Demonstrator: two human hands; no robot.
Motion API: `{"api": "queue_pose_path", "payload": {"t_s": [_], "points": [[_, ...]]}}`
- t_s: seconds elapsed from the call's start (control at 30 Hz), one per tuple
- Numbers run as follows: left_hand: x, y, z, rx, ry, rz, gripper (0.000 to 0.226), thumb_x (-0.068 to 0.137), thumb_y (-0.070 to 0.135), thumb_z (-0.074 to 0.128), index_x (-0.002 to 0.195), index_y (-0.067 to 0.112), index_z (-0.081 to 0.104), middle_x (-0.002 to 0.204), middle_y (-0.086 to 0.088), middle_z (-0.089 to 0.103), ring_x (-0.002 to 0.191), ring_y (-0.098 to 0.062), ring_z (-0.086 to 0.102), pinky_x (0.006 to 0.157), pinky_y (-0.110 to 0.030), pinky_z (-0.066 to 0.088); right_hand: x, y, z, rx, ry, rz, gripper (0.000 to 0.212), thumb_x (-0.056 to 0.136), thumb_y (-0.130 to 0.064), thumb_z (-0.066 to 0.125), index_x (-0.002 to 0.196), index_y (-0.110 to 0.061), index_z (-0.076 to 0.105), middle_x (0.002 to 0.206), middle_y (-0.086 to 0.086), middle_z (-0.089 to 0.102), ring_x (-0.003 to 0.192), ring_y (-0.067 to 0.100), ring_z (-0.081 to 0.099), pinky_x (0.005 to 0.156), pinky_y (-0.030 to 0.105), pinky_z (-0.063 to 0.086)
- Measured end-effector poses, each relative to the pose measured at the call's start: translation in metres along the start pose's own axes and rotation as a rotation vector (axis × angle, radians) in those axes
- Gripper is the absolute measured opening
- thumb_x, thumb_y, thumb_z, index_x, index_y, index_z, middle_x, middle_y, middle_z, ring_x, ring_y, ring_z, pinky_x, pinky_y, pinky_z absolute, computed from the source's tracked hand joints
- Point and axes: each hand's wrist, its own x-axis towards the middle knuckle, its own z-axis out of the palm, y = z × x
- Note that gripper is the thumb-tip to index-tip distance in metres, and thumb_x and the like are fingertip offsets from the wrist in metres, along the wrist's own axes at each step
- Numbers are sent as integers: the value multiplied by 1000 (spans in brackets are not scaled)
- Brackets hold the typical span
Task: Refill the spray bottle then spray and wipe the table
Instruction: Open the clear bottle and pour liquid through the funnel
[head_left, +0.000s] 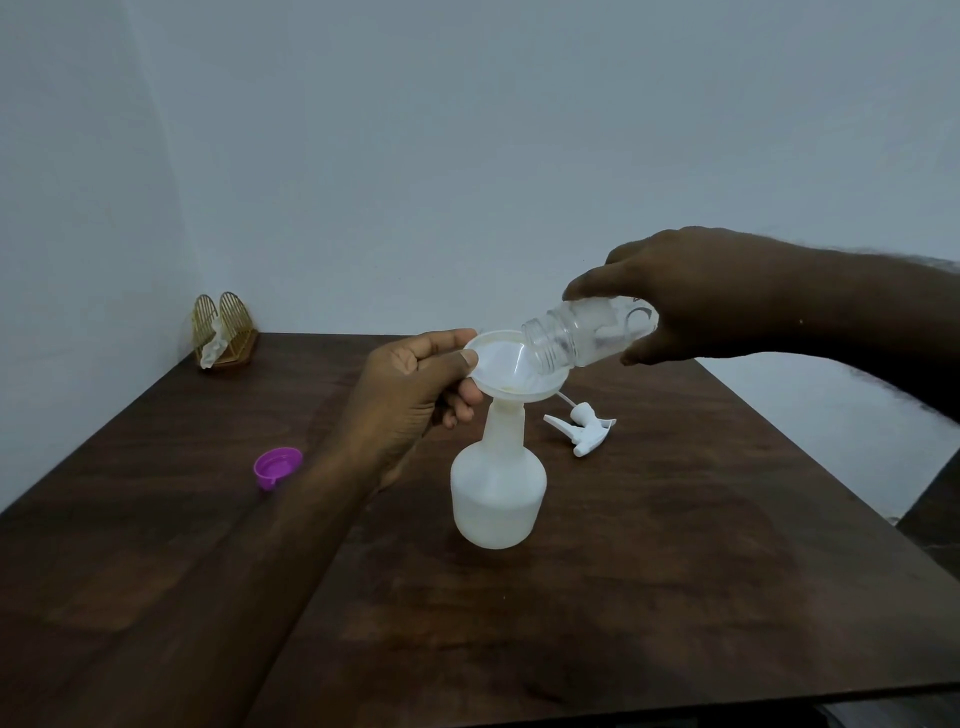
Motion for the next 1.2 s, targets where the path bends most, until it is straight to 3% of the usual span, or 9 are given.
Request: {"api": "queue_pose_path", "payload": {"t_s": [0.13, 0.57, 0.93, 1.2], "points": [[1, 0, 1, -4, 4, -4, 26, 83, 21, 68, 108, 14, 71, 62, -9, 65, 46, -15, 55, 43, -20, 43, 1, -1, 1, -69, 53, -44, 69, 80, -38, 73, 141, -39, 41, 121, -7, 58, 105, 19, 56, 77, 35, 47], [-1, 1, 4, 7, 28, -7, 19, 91, 13, 63, 109, 11, 69, 61, -7, 64, 46, -13, 54, 43, -20, 43, 5, -4, 2, -316, 228, -170, 62, 85, -37, 67, 142, -33, 42, 121, -2, 60, 109, 26, 58, 98, 43, 42], [-4, 5, 7, 3, 36, -20, 17, 93, 10, 61, 108, 12, 68, 60, -6, 64, 46, -12, 53, 43, -20, 44, 11, -2, 12, -378, 432, -265, 55, 85, -24, 71, 137, -23, 52, 114, 9, 65, 103, 34, 63, 95, 48, 41], [-4, 5, 7, -2, 39, -21, 18, 93, 10, 61, 110, 10, 68, 60, -7, 64, 45, -12, 53, 42, -20, 42, 10, -1, 13, -350, 460, -266, 60, 85, -26, 71, 141, -22, 47, 116, 5, 65, 106, 32, 62, 97, 46, 40]]}}
